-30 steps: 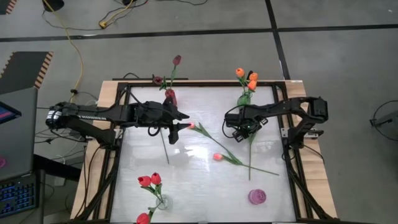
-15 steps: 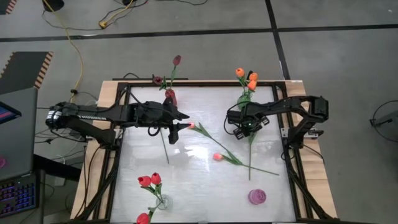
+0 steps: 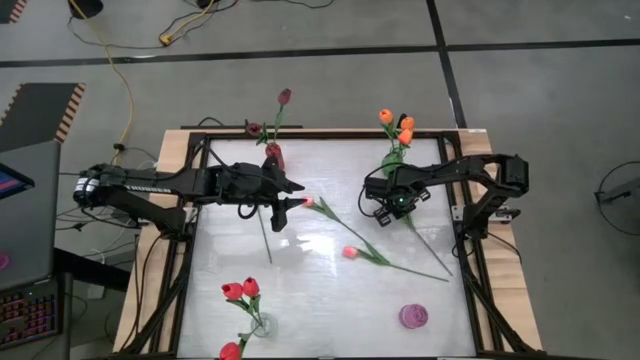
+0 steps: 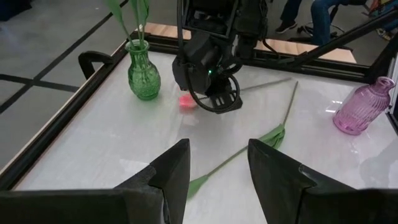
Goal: Sort flowers into vase by color
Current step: Put the pink flower into the purple vase
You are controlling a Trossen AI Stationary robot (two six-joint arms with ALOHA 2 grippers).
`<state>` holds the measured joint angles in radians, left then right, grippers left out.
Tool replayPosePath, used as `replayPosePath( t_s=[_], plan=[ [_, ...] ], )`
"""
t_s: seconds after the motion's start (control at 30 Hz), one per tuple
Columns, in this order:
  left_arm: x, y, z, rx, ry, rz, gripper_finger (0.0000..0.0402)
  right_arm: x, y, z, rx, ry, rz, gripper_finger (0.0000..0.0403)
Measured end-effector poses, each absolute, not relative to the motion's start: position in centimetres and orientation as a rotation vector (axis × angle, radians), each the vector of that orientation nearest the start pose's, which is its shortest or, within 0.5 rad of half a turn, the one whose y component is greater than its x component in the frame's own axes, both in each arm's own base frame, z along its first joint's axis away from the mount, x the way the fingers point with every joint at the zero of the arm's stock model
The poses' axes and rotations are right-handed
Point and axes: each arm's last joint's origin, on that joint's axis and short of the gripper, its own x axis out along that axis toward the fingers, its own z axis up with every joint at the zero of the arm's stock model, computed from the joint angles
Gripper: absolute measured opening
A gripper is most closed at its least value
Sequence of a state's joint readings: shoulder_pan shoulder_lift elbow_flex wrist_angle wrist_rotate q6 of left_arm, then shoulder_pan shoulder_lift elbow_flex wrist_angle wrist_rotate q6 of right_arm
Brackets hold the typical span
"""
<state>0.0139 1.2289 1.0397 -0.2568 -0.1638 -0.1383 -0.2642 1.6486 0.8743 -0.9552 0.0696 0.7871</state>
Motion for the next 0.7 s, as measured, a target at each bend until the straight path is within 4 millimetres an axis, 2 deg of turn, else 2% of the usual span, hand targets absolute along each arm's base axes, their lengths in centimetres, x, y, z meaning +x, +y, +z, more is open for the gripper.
replayPosePath(
  t_s=[0.13, 0.3, 0.47, 0.7],
  plan=[
    [27.0, 0.8, 32.4, -0.102, 0.432, 0.205, 0.0149, 23.1, -6.4, 15.0, 0.735, 1.527, -0.909, 0.0037],
    [27.0, 0.8, 32.4, -0.102, 0.432, 0.205, 0.0149, 22.6, -5.8, 17.2, 0.733, 1.432, -0.866, 0.0038],
    [27.0, 0.8, 32.4, -0.102, 0.432, 0.205, 0.0149, 21.7, -4.5, 20.3, 0.765, 1.289, -0.796, 0.0039],
    [27.0, 0.8, 32.4, -0.102, 0.432, 0.205, 0.0149, 19.0, -0.9, 25.4, 0.796, 1.010, -0.653, 0.0039]
  ],
)
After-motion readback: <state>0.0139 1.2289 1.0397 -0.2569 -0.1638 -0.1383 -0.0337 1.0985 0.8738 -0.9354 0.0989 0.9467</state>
